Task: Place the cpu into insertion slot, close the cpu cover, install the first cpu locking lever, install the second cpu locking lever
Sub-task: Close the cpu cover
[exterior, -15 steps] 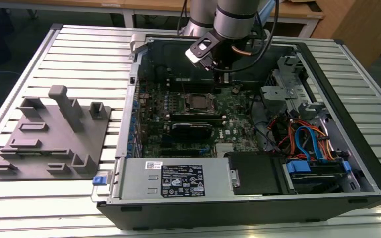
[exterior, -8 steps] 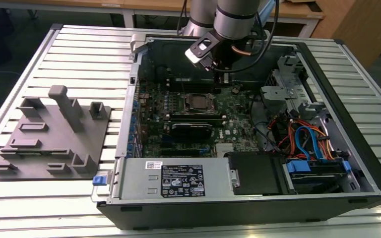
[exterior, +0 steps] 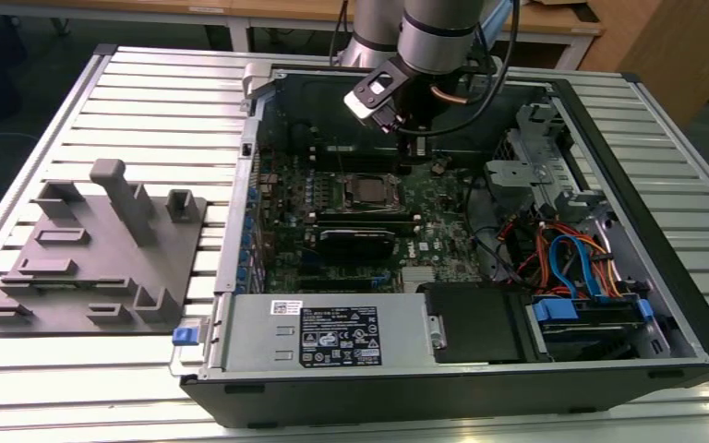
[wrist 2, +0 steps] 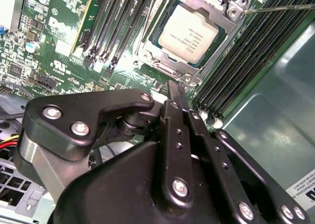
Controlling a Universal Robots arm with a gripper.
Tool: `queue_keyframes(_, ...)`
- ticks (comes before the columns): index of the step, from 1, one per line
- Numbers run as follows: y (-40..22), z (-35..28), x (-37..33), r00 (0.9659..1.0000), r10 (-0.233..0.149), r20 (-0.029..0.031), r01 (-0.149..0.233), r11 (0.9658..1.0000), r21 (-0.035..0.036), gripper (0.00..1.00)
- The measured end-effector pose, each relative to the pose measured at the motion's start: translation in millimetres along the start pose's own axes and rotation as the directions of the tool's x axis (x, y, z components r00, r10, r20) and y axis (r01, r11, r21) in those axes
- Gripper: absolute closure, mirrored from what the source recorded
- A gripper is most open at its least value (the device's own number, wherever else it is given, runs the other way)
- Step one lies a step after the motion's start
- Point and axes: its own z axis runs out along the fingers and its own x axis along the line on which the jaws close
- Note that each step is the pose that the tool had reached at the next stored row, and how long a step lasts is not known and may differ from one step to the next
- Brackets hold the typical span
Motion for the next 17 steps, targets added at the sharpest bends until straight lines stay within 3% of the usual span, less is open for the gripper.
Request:
queue_keyframes(6,-1.0,0.1,-0.1,1.0,0.0,0.0001,0.0,1.0,0.0004,0.9)
queue_keyframes(11,-6.2,0.8,-0.1,1.0,-0.002,0.0,0.002,1.0,0.0011,0.9)
queue_keyframes(17,-10.1,2.3,0.0,0.9992,-0.04,0.0002,0.04,0.9992,0.0015,0.9)
